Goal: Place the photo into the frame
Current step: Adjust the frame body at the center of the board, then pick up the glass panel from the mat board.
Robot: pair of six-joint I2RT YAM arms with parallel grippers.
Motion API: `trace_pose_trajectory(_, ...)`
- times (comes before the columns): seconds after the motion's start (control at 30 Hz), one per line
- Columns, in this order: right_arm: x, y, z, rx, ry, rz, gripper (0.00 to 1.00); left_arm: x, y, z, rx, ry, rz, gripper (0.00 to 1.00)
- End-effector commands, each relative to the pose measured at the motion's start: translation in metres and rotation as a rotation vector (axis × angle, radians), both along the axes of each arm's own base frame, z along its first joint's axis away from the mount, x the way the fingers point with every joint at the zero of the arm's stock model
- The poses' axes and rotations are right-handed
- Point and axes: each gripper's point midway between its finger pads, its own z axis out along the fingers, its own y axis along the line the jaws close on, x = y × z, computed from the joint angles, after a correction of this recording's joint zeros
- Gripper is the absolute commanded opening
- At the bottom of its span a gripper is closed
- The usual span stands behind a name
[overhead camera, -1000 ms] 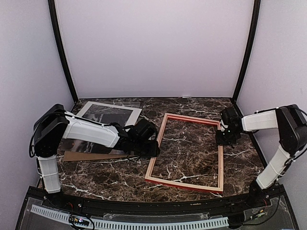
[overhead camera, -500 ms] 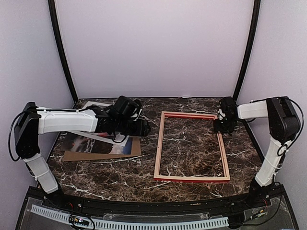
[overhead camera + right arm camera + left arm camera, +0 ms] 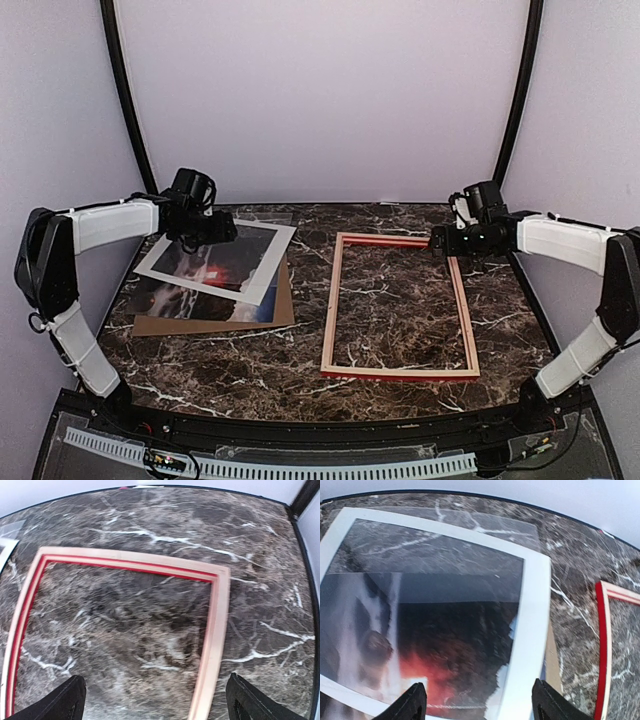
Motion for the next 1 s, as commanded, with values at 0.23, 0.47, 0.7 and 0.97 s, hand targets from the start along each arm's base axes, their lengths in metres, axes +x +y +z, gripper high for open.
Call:
trace_pose_trajectory(0.23, -0.023, 0.047, -0.010, 0.049, 0.023, 0.112, 0.99, 0.063, 0.031, -0.049, -0.019, 0.084, 0.002, 0.74)
trace_pose_trajectory(0.47, -0.031, 0.057, -0.015, 0.063, 0.042, 0.143, 0.99, 0.049, 0.019, -0.083, -0.083, 0.178, -0.030, 0.73)
trace_pose_trajectory(0.7, -0.036, 0.060, -0.018, 0.062, 0.055, 0.153, 0.99, 0.002, -0.001, -0.111, -0.058, 0.254, -0.067, 0.72)
trace_pose_trajectory(0.97, -0.044, 0.067, -0.017, 0.084, 0.064, 0.168, 0.99, -0.069, -0.010, -0.134, 0.049, 0.339, -0.098, 0.65)
